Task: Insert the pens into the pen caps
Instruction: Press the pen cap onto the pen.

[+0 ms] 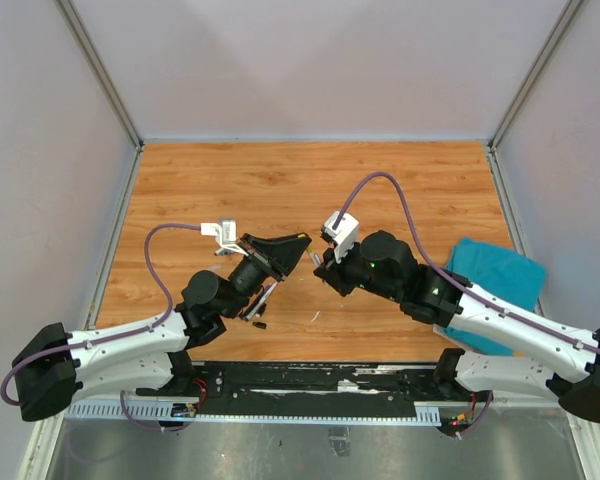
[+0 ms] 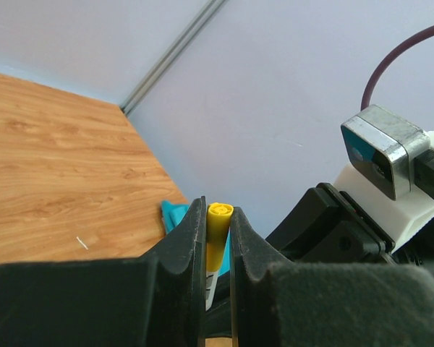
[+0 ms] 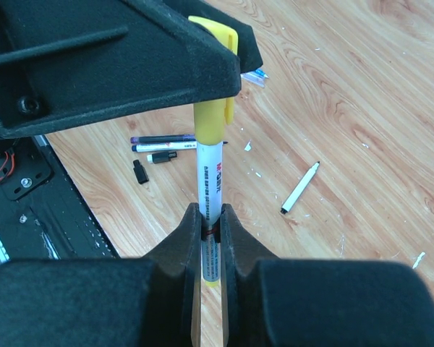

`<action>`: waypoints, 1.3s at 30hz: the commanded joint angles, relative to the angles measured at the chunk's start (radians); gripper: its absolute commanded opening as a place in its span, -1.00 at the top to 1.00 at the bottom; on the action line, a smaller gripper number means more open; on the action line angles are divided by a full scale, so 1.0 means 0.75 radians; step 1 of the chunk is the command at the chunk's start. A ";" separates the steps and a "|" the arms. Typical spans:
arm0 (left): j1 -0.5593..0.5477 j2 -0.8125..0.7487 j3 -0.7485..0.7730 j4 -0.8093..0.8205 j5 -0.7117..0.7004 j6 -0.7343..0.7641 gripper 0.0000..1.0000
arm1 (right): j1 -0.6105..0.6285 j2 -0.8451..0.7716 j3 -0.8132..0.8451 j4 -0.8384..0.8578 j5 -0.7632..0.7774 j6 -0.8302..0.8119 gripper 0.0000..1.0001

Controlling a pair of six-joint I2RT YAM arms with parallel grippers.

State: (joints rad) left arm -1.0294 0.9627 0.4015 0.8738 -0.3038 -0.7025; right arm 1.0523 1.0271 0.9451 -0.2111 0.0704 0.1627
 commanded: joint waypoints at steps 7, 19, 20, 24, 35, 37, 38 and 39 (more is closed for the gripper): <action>-0.144 -0.024 0.005 -0.485 0.298 0.020 0.99 | -0.074 -0.150 -0.077 0.563 0.082 0.090 0.99; -0.143 0.010 0.237 -0.598 0.257 0.149 -0.26 | -0.074 -0.459 -0.573 0.262 0.076 0.426 0.99; -0.145 0.014 0.256 -0.618 0.248 0.162 -0.31 | -0.074 -0.488 -0.597 0.221 0.098 0.450 0.99; -0.132 0.018 0.310 -0.723 0.202 0.198 -0.52 | -0.076 -0.587 -0.644 0.027 0.204 0.500 0.99; 0.210 0.183 0.448 -1.262 0.337 0.137 -0.91 | -0.596 -0.277 -0.498 -0.154 -0.383 0.425 0.90; 0.213 0.227 0.500 -1.383 0.278 0.137 -0.93 | -0.640 -0.202 -0.467 -0.140 -0.405 0.425 0.87; 0.213 0.247 0.531 -1.426 0.244 0.129 -0.94 | -0.652 -0.157 -0.446 -0.136 -0.401 0.427 0.86; 0.213 0.264 0.552 -1.467 0.207 0.115 -0.95 | -0.663 -0.111 -0.422 -0.141 -0.395 0.430 0.86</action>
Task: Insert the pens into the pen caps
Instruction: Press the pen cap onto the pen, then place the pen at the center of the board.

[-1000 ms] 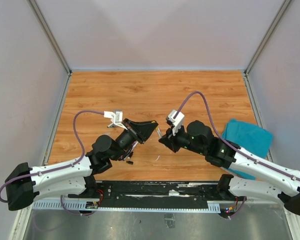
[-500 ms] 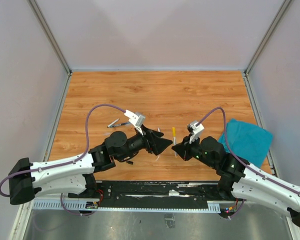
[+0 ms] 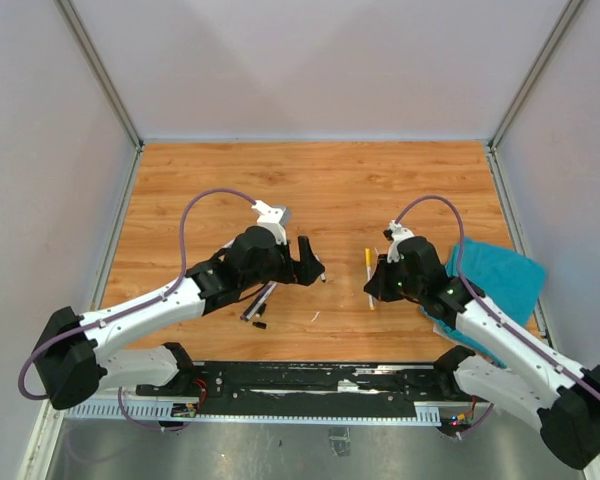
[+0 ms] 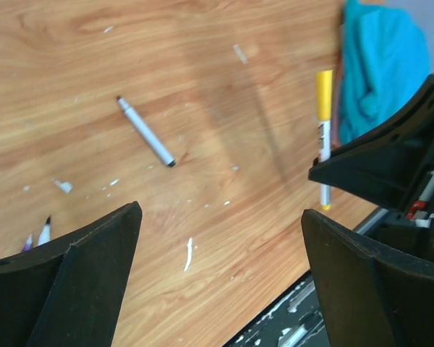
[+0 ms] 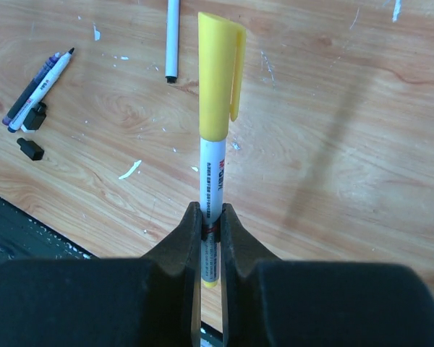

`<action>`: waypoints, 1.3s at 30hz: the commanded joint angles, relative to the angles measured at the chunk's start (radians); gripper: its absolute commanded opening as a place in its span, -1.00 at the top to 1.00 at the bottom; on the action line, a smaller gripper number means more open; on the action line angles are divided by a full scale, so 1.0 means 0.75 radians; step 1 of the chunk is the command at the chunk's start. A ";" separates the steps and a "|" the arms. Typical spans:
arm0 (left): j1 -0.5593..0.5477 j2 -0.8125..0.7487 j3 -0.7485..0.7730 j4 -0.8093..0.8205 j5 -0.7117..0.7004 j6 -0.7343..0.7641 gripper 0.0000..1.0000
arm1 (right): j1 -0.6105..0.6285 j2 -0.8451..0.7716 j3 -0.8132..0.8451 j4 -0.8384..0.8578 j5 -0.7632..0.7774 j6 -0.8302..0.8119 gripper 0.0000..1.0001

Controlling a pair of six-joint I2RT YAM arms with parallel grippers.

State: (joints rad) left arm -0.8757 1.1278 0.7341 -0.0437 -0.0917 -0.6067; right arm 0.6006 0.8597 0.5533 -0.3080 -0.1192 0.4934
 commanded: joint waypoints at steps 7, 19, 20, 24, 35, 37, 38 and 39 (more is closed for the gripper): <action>0.014 0.105 0.193 -0.441 -0.198 -0.086 -0.99 | -0.088 0.409 0.285 -0.143 0.188 -0.020 0.90; 0.016 0.078 0.188 -0.545 -0.300 -0.155 -0.99 | -0.143 0.832 0.535 -0.236 0.247 -0.039 0.85; 0.016 0.078 0.183 -0.546 -0.296 -0.162 -0.99 | -0.153 0.851 0.540 -0.236 0.242 -0.040 0.85; 0.016 0.081 0.147 -0.517 -0.268 -0.207 -0.99 | -0.165 0.929 0.587 -0.260 0.203 -0.070 0.84; 0.016 0.121 0.074 -0.401 -0.143 -0.285 -0.99 | -0.169 1.002 0.607 -0.258 0.289 -0.076 0.78; 0.016 0.124 0.072 -0.404 -0.148 -0.292 -0.99 | -0.169 1.022 0.615 -0.258 0.278 -0.077 0.78; 0.017 0.124 0.075 -0.410 -0.156 -0.295 -0.99 | -0.169 1.037 0.619 -0.258 0.274 -0.077 0.77; 0.016 0.122 0.077 -0.416 -0.162 -0.297 -0.99 | -0.169 1.044 0.621 -0.258 0.270 -0.077 0.76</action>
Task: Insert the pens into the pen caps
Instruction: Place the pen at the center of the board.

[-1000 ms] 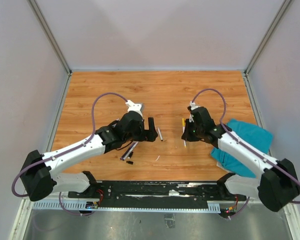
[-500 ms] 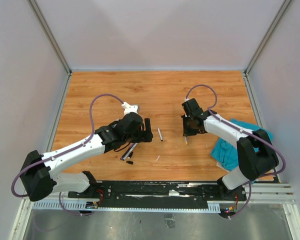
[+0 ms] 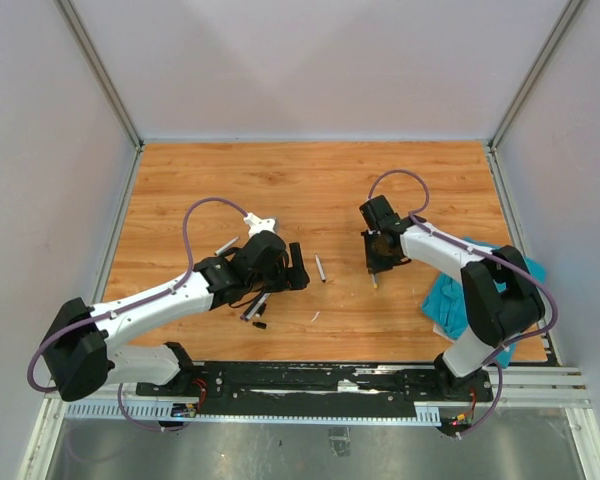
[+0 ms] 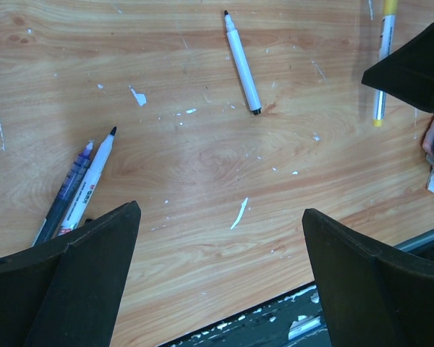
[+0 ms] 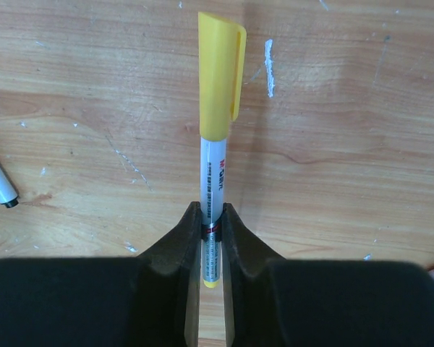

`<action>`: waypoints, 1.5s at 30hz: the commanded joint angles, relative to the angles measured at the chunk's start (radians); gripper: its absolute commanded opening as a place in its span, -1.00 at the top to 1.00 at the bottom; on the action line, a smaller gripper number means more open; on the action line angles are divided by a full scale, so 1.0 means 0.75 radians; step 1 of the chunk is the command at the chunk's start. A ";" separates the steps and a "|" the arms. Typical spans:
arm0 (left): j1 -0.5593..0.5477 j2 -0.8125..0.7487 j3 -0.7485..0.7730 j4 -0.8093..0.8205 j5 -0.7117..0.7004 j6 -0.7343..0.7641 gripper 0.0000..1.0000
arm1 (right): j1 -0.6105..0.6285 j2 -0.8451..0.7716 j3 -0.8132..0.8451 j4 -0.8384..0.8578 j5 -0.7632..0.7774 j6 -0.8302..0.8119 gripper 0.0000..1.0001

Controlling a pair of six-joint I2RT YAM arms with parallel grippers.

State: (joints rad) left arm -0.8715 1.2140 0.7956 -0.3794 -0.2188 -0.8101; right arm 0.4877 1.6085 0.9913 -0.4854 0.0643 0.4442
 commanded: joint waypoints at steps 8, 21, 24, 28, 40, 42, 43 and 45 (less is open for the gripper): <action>0.011 -0.016 0.005 0.013 -0.022 -0.028 -0.99 | -0.018 0.098 0.047 -0.023 0.023 -0.009 0.71; 0.010 -0.028 0.008 -0.011 -0.053 -0.047 -0.99 | -0.017 0.132 0.027 -0.016 -0.009 0.000 0.51; 0.011 -0.035 0.011 -0.017 -0.060 -0.047 -0.99 | -0.017 0.127 0.026 -0.019 -0.016 0.000 0.46; 0.010 -0.046 0.010 -0.019 -0.075 -0.045 -0.99 | -0.017 0.089 0.034 -0.035 -0.024 -0.005 0.38; 0.010 -0.087 0.051 -0.066 -0.162 0.030 -0.99 | -0.019 -0.246 0.069 -0.144 -0.075 -0.115 0.06; 0.011 -0.101 0.038 -0.046 -0.166 0.071 -0.99 | -0.024 -0.288 0.071 -0.150 -0.110 -0.148 -0.01; 0.010 -0.106 0.038 -0.053 -0.183 0.070 -0.99 | -0.026 -0.310 0.067 -0.146 -0.145 -0.166 -0.03; 0.010 -0.115 0.036 -0.061 -0.208 0.064 -0.99 | -0.032 -0.364 0.053 -0.130 -0.202 -0.182 -0.06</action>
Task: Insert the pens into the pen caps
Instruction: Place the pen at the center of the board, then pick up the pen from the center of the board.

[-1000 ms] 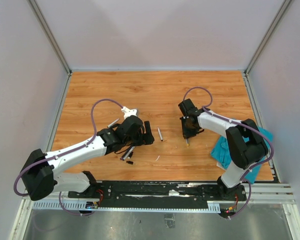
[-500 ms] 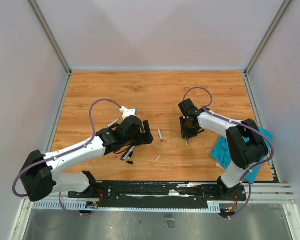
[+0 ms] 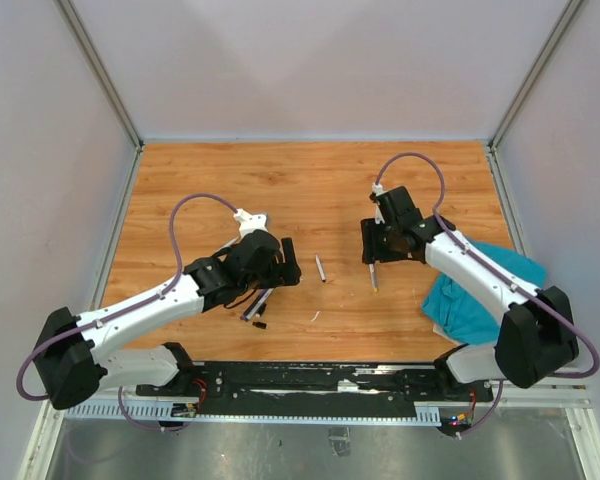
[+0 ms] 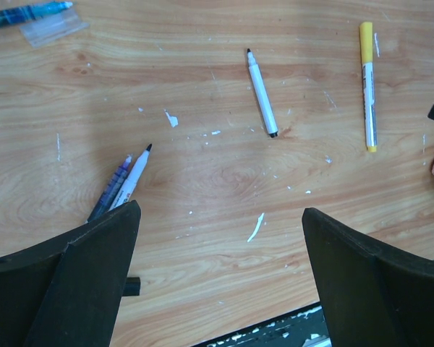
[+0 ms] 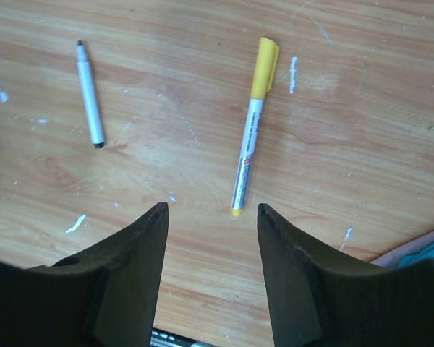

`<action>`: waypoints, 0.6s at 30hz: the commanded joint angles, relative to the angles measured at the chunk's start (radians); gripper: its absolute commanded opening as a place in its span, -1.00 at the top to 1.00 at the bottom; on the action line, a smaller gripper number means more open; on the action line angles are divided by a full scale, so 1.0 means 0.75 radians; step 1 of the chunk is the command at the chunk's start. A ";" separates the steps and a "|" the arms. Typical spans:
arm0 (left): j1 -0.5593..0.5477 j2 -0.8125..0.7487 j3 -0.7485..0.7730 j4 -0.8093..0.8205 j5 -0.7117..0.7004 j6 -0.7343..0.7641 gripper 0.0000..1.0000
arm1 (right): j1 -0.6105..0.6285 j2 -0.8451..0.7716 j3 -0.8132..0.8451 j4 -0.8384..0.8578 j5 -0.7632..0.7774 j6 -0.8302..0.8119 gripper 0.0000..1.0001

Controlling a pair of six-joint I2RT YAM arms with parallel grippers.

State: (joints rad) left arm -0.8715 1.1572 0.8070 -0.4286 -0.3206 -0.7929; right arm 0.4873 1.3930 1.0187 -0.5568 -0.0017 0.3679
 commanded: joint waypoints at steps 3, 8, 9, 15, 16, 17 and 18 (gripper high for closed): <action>0.010 -0.054 0.021 -0.003 -0.081 0.074 -0.99 | -0.032 -0.190 -0.052 0.037 -0.181 -0.081 -0.18; 0.011 -0.027 0.046 -0.085 -0.080 0.101 -0.99 | -0.041 -0.417 -0.214 0.212 -0.240 -0.106 -0.43; 0.010 -0.020 0.045 -0.094 -0.077 0.104 -0.99 | -0.043 -0.462 -0.251 0.239 -0.221 -0.098 -0.46; 0.010 -0.009 0.022 -0.183 -0.115 0.090 -0.99 | -0.047 -0.702 -0.404 0.237 -0.137 -0.063 -0.56; 0.010 -0.014 0.012 -0.183 -0.115 0.090 -0.99 | -0.047 -0.730 -0.423 0.229 -0.142 -0.053 -0.56; 0.010 -0.017 0.002 -0.183 -0.117 0.091 -0.99 | -0.046 -0.758 -0.441 0.225 -0.146 -0.039 -0.56; 0.011 -0.017 -0.003 -0.185 -0.115 0.098 -0.99 | -0.046 -0.785 -0.459 0.218 -0.148 -0.025 -0.56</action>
State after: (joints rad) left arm -0.8715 1.1461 0.8116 -0.5358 -0.3759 -0.7330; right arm 0.4690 0.8719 0.7174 -0.4007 -0.1265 0.3180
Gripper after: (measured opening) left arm 0.994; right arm 0.779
